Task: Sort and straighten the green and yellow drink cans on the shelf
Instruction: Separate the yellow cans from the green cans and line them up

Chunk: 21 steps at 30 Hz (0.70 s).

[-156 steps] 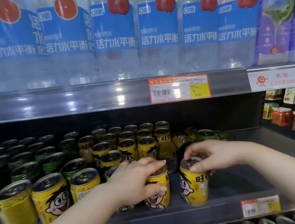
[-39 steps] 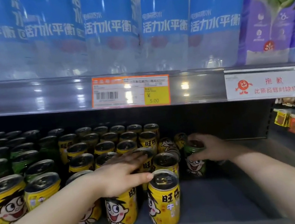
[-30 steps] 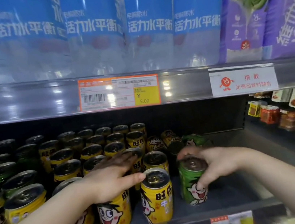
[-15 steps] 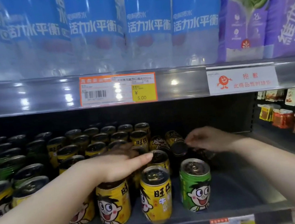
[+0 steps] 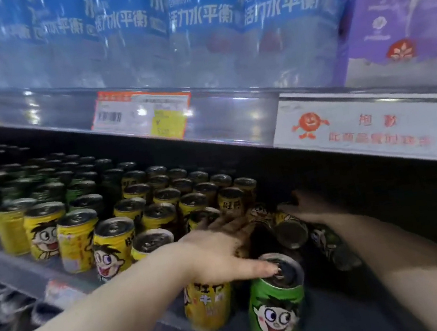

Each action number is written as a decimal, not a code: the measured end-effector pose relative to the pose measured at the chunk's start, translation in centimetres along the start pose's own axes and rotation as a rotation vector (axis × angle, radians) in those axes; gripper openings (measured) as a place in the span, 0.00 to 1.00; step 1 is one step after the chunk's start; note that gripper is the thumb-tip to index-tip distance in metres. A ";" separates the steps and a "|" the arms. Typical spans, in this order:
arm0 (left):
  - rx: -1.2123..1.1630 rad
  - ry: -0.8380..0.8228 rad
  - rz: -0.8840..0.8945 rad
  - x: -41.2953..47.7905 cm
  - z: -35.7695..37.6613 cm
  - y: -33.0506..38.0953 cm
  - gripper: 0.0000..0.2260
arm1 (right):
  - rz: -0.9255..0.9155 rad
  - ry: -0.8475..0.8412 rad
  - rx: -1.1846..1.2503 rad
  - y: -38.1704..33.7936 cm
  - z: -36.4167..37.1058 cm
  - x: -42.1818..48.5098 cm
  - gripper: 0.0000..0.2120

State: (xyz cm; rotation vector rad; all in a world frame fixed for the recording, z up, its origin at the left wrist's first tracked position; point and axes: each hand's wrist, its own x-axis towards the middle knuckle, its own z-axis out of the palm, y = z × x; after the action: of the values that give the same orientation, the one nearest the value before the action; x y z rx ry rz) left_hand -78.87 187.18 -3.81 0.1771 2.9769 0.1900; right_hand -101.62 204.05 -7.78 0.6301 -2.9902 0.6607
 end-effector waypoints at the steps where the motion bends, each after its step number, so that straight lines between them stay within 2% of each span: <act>1: -0.008 0.005 -0.009 -0.1 -0.1 0.1 0.37 | -0.011 -0.030 0.031 0.4 0.2 0.6 0.30; 3: -0.014 0.001 -0.038 -0.2 -0.1 0.4 0.37 | -0.021 -0.105 0.120 1.2 0.4 1.5 0.40; 4: -0.012 -0.003 -0.051 -0.3 -0.2 0.7 0.36 | -0.023 -0.124 0.147 1.6 0.6 2.0 0.42; 5: -0.012 -0.006 -0.064 -0.4 -0.3 0.8 0.35 | -0.039 -0.134 0.161 1.7 0.7 2.2 0.37; 7: -0.014 -0.022 -0.091 -0.5 -0.6 1.2 0.33 | -0.081 -0.117 0.151 1.1 0.5 1.3 0.23; 9: -0.008 -0.023 -0.093 -0.4 -0.6 1.3 0.32 | -0.138 -0.067 0.151 0.6 0.3 0.4 0.17; 14: 0.048 0.003 -0.020 0.7 0.6 -0.3 0.35 | -0.275 0.057 0.027 -0.4 -1.2 -3.5 0.27; 18: 0.062 0.008 0.001 1.2 0.9 -0.8 0.35 | -0.293 0.069 0.018 -0.8 -1.7 -6.4 0.22; 21: 0.057 0.006 0.013 1.1 1.0 -0.7 0.36 | -0.258 -0.028 -0.040 -0.4 -1.6 -7.5 0.22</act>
State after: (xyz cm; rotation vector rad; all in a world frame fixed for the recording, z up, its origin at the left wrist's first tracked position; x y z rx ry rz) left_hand -79.90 186.72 -5.03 0.2032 2.9897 0.1070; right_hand -94.69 207.28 -6.88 1.0074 -2.8648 0.5776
